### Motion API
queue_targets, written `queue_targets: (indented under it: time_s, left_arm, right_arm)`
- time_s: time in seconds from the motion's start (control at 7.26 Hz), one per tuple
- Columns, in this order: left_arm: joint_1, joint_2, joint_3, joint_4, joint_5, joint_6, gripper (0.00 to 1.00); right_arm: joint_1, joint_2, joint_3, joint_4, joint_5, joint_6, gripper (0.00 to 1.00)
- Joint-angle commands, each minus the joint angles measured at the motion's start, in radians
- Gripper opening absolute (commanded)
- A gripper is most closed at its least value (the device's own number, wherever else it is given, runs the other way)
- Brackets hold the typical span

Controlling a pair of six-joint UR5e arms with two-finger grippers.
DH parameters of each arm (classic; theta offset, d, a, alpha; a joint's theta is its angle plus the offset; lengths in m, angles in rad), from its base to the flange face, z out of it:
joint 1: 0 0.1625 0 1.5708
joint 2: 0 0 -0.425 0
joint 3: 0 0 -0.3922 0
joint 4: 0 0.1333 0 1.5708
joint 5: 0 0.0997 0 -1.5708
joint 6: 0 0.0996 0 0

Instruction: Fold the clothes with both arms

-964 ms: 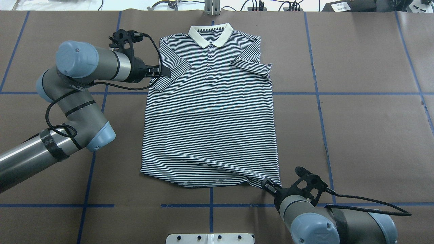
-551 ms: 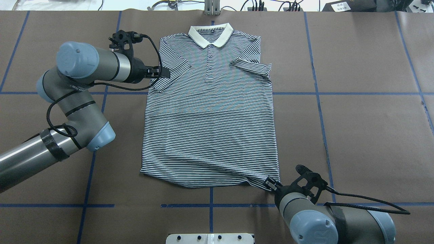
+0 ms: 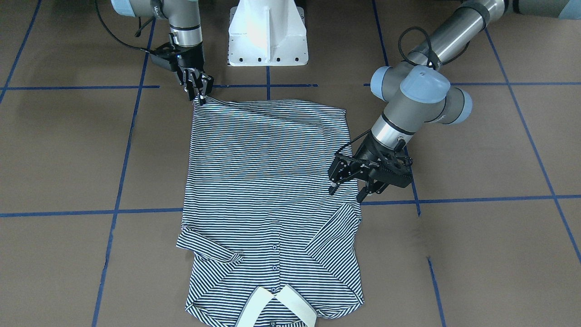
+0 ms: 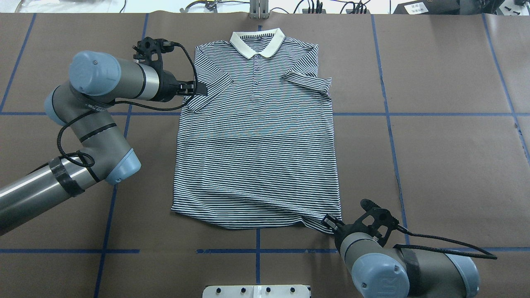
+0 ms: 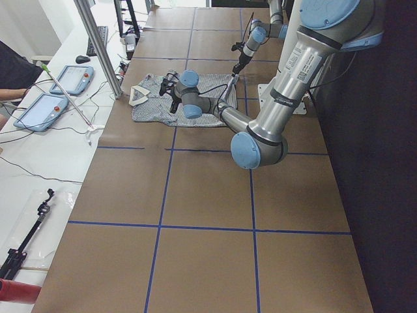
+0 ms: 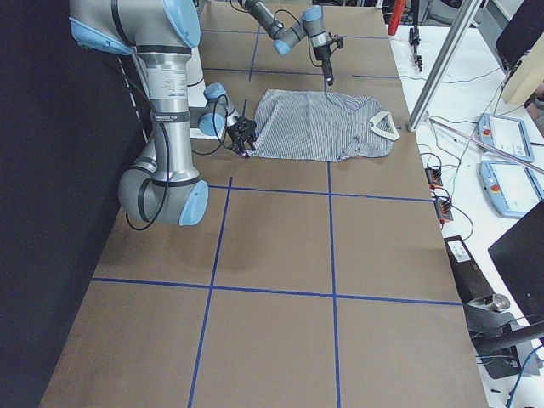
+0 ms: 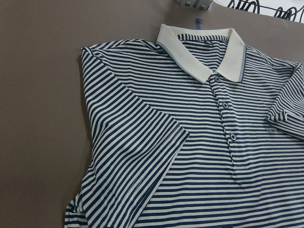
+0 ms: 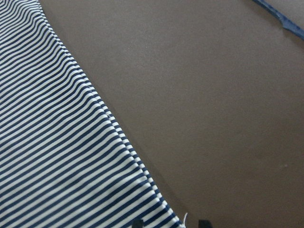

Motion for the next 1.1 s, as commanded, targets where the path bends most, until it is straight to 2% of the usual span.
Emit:
queue_targets:
  time_s: [0.0,0.28,0.41,0.55,0.69,0.83,0.96]
  left_arm:
    - [-0.001,-0.002,-0.002,-0.001,0.000,-0.004,0.81]
    - [-0.002,0.000,-0.028,0.013,-0.002,-0.016,0.80]
    - [0.008,0.105,-0.142,0.025,-0.005,-0.107,0.79]
    - [0.051,0.229,-0.333,0.127,-0.003,-0.188,0.78]
    - [0.144,0.326,-0.494,0.248,0.017,-0.299,0.78]
    - [0.227,0.398,-0.613,0.337,0.084,-0.356,0.78]
    - [0.324,0.425,-0.635,0.364,0.159,-0.420,0.78]
  right_arm:
    - [0.000,0.002,0.002,0.000,0.003,-0.007,0.00]
    - [0.004,0.005,0.024,0.002,0.011,-0.007,0.00]
    - [0.010,0.002,0.066,0.000,0.022,-0.009,0.00]
    - [0.014,-0.006,0.091,0.000,0.026,-0.009,0.00]
    - [0.014,-0.008,0.093,0.000,0.026,-0.012,0.00]
    - [0.016,-0.008,0.093,0.000,0.028,-0.018,0.00]
    - [0.016,-0.008,0.091,0.000,0.028,-0.019,0.00]
